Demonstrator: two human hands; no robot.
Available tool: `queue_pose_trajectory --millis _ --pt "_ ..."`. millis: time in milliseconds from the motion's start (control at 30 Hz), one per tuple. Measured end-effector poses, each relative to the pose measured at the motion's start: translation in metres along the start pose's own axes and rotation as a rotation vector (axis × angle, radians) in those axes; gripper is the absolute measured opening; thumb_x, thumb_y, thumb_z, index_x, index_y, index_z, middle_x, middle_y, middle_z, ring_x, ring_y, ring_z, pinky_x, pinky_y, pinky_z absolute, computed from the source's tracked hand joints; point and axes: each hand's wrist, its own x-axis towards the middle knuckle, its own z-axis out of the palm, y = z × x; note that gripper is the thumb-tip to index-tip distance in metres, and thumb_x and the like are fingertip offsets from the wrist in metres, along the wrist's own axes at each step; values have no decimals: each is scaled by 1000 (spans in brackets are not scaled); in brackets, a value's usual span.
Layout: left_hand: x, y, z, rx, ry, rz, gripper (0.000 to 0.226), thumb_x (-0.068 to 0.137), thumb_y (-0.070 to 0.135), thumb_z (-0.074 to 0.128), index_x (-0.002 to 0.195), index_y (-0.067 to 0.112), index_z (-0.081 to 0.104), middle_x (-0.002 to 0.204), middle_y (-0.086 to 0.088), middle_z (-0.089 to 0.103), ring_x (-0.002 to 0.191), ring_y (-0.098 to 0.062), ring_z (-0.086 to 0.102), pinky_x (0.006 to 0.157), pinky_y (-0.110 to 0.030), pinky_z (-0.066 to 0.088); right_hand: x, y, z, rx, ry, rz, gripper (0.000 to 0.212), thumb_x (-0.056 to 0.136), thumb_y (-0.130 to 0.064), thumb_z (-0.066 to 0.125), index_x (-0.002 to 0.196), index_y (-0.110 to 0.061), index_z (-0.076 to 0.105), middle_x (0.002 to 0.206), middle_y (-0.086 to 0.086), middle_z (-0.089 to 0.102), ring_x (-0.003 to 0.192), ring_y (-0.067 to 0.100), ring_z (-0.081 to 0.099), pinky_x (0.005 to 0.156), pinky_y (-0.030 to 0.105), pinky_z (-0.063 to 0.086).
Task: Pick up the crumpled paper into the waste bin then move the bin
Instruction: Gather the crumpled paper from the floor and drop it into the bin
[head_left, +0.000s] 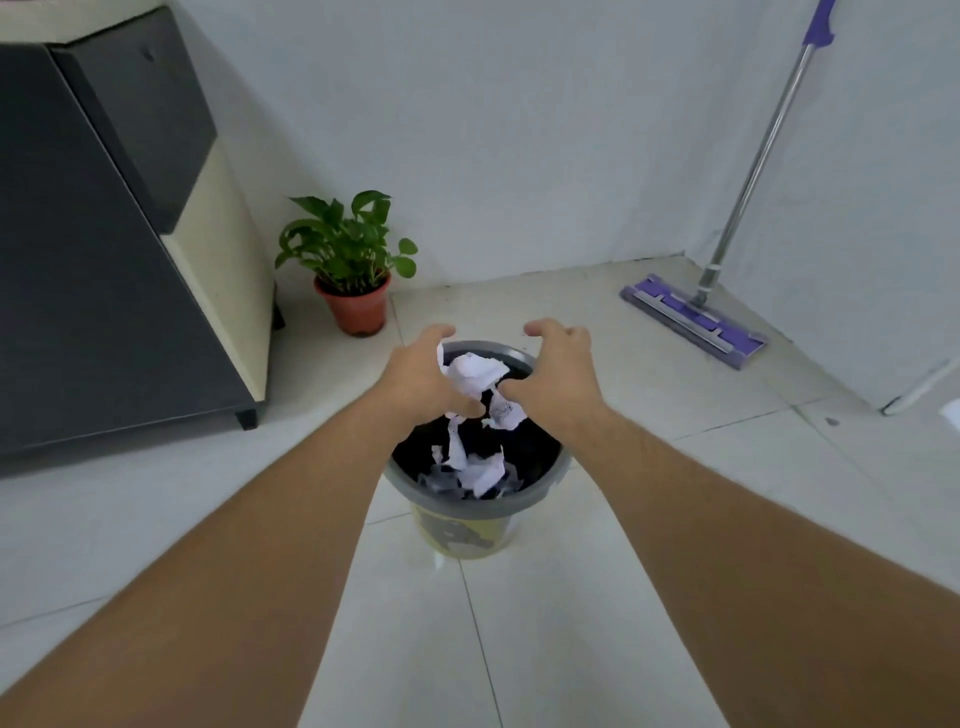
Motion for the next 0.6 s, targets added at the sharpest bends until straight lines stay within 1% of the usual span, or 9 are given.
queue_pose_trajectory --millis 100,200,233,300,400,467,533,567,600 --pt "-1 -10 -4 57 34 2 102 57 18 93 145 27 41 141 -8 51 123 -28 53 100 -45 50 -4 7 7 -31 -2 25 61 82 -4 69 137 -18 45 137 8 35 93 17 50 90 21 43" --pt "-13 -26 -23 43 74 -34 90 67 16 90 143 25 44 141 -10 51 123 -29 53 98 -48 52 -11 7 26 -25 2 28 56 84 -14 70 134 -20 46 133 7 39 101 23 57 97 38 52" --pt "-13 -27 -29 53 91 -53 88 68 18 89 143 25 44 142 -10 50 124 -30 53 99 -49 52 -10 7 24 -21 8 11 56 84 -16 71 134 -21 46 133 7 39 101 23 58 98 39 52" --pt "-43 -79 -59 116 172 -148 87 69 25 89 143 24 44 143 -11 48 123 -30 53 98 -48 52 -32 -8 66 23 -112 -12 58 82 -21 73 135 -20 48 136 7 41 94 18 58 95 34 50" --pt "-54 -116 -70 170 180 -218 84 71 37 86 143 25 43 145 -11 46 118 -28 54 88 -38 49 -41 -16 74 71 -94 -86 60 81 -26 75 135 -19 49 130 6 46 82 13 58 83 26 46" --pt "-73 -155 -73 203 152 -293 82 73 38 84 142 25 44 143 -12 45 105 -25 57 81 -34 45 -59 -28 94 89 -142 -134 58 81 -28 75 132 -20 50 125 3 49 85 16 61 82 27 49" --pt "-101 -197 -65 238 107 -381 80 74 38 83 142 25 44 137 -16 45 83 -19 58 76 -33 44 -80 -34 122 141 -215 -180 56 82 -30 75 131 -21 51 124 1 49 94 18 62 87 32 53" --pt "-115 -223 -58 262 77 -426 80 74 39 83 142 25 44 133 -17 46 77 -17 57 74 -33 45 -92 -34 138 161 -257 -188 55 82 -30 74 132 -22 51 125 0 48 95 16 61 87 31 53" --pt "-128 -246 -50 293 41 -465 82 72 42 84 141 25 44 129 -18 47 78 -20 60 75 -35 49 -102 -30 154 166 -295 -200 55 83 -30 73 132 -23 50 126 -1 47 91 13 60 83 27 53"
